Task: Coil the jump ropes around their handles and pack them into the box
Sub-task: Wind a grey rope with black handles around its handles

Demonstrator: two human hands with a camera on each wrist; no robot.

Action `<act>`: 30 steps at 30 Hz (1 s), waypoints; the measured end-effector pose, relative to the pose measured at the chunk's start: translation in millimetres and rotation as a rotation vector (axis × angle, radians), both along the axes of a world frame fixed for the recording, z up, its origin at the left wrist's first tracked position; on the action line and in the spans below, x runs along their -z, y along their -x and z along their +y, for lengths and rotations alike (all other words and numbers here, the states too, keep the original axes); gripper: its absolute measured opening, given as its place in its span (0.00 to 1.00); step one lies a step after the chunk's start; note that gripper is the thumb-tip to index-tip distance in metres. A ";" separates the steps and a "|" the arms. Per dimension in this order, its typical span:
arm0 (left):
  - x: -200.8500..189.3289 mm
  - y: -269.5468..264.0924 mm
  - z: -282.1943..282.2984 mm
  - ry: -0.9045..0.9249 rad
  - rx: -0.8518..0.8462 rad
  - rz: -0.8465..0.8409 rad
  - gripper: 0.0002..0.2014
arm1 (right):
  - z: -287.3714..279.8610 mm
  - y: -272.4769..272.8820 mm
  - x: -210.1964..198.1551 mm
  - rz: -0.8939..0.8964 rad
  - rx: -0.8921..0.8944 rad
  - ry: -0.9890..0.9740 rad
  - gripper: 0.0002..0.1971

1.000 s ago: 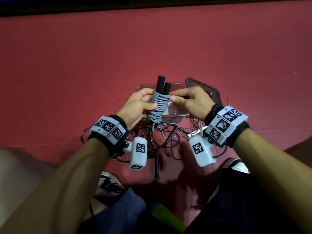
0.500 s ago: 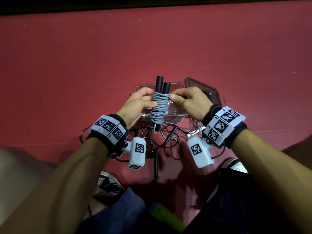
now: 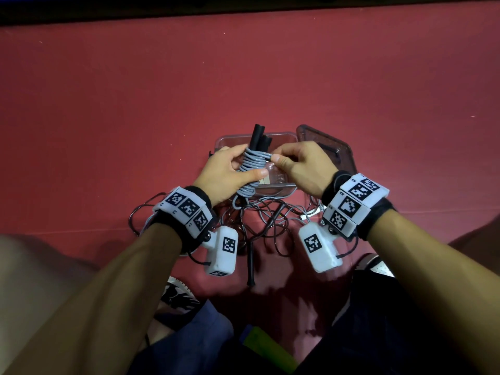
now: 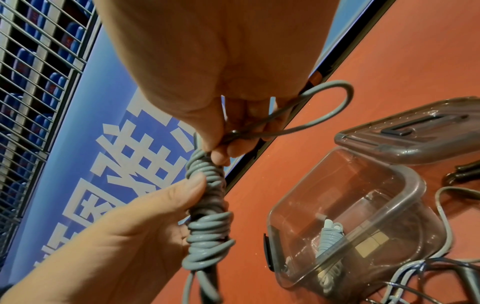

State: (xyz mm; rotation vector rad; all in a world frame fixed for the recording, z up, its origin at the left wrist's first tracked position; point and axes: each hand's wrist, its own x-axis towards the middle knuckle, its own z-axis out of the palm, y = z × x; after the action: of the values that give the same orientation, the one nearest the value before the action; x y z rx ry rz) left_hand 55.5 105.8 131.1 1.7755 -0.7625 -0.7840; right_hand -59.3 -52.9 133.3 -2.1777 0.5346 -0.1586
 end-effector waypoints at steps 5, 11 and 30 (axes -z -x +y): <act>-2.9 -1.3 1.7 0.040 -0.060 0.245 0.16 | -3.7 2.0 -3.4 0.007 0.008 -0.078 0.12; -1.3 -3.1 1.6 0.069 -0.048 0.406 0.16 | -1.9 3.0 -6.4 -0.001 0.015 -0.116 0.18; -3.2 -2.5 2.7 0.029 0.002 0.228 0.14 | -2.4 1.4 -3.1 -0.011 0.032 0.060 0.10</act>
State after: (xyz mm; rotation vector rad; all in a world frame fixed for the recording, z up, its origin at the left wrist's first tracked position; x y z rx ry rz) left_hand 58.0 108.6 134.3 1.6255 -0.6211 -0.9535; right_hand -60.7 -55.3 136.4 -2.2258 0.5654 -0.2057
